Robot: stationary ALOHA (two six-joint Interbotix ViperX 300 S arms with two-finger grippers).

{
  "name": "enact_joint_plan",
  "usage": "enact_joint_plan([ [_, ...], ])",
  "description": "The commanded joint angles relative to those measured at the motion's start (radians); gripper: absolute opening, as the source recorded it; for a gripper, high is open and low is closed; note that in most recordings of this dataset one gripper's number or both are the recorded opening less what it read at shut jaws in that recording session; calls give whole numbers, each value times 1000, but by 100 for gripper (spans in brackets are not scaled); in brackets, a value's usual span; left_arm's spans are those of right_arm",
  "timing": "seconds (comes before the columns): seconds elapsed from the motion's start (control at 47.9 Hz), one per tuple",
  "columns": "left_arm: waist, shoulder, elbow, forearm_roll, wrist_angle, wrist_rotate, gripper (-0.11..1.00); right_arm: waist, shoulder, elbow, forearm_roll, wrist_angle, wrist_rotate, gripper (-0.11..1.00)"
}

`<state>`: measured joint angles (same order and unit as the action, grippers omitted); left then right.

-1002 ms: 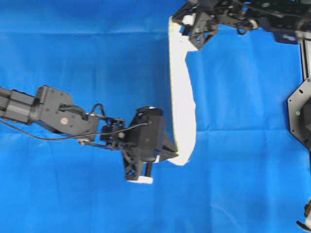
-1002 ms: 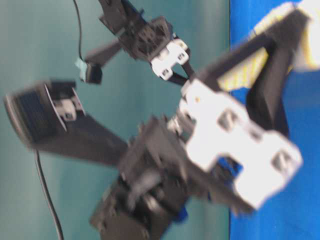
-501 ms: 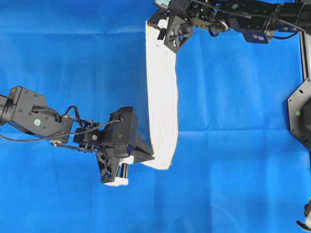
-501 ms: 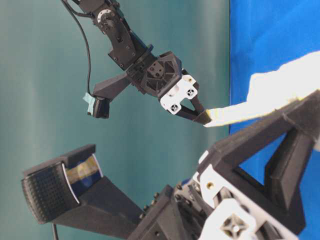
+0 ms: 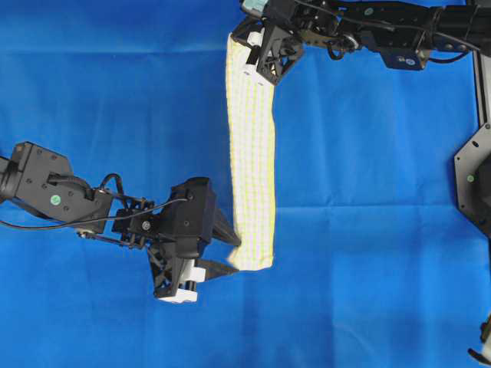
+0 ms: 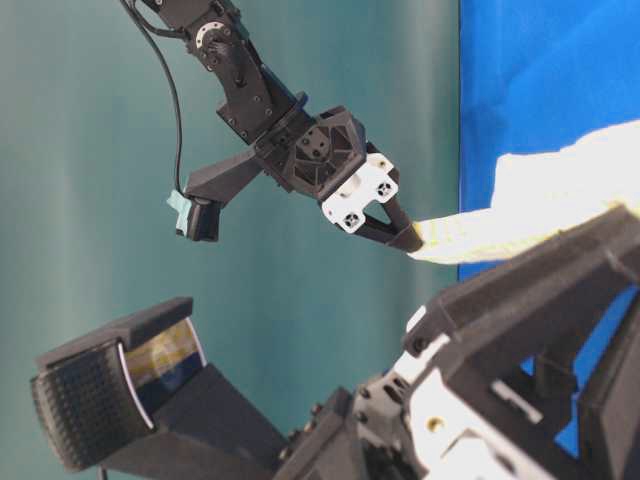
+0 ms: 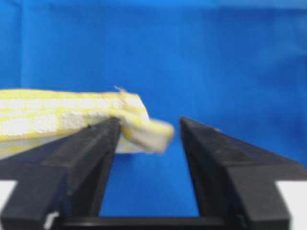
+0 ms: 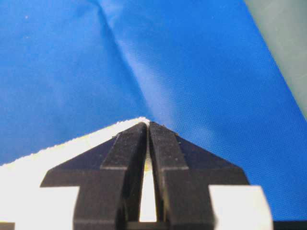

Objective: Fold the yellow towel.
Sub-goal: 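Lay the strip down, release, and move both grippers to its top end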

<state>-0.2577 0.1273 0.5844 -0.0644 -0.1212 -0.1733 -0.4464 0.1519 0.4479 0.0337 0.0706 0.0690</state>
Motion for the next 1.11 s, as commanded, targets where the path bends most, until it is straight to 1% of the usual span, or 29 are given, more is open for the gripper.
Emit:
enact_joint_plan([
  [0.0,-5,-54,-5,2,55,0,49,2,-18,-25,-2,-9,0,13],
  [0.021,-5,-60,-5,0,75,0,50,3,-20,-23,-2,-9,-2,17],
  [0.063,-5,-75,-5,2,118,0,53,3,-25,-21,-2,-11,-2,31],
  [0.146,-5,-117,-6,5,196,0,52,3,-44,-12,-2,-9,-2,58],
  [0.188,-5,-137,-3,5,218,5,52,3,-60,-5,-2,-11,-3,69],
  [0.209,-3,-146,-3,6,227,6,52,3,-67,0,-2,-11,-3,73],
  [0.25,0,-169,2,11,241,8,53,3,-86,12,-2,-11,-3,73],
  [0.334,14,-202,12,11,244,8,52,3,-127,44,-2,-12,-3,67],
  [0.417,34,-229,26,12,242,9,52,6,-183,97,-2,-25,-3,64],
  [0.501,63,-249,41,12,238,9,53,15,-236,153,-2,-48,-3,64],
  [0.626,124,-267,63,17,201,18,53,38,-316,238,-2,-98,-2,64],
  [0.772,199,-288,92,18,158,63,56,77,-394,331,-2,-146,-2,64],
  [0.939,281,-321,137,18,104,112,56,120,-453,396,-2,-161,5,64],
  [1.085,318,-328,169,18,58,120,56,129,-472,416,-2,-161,9,64],
])
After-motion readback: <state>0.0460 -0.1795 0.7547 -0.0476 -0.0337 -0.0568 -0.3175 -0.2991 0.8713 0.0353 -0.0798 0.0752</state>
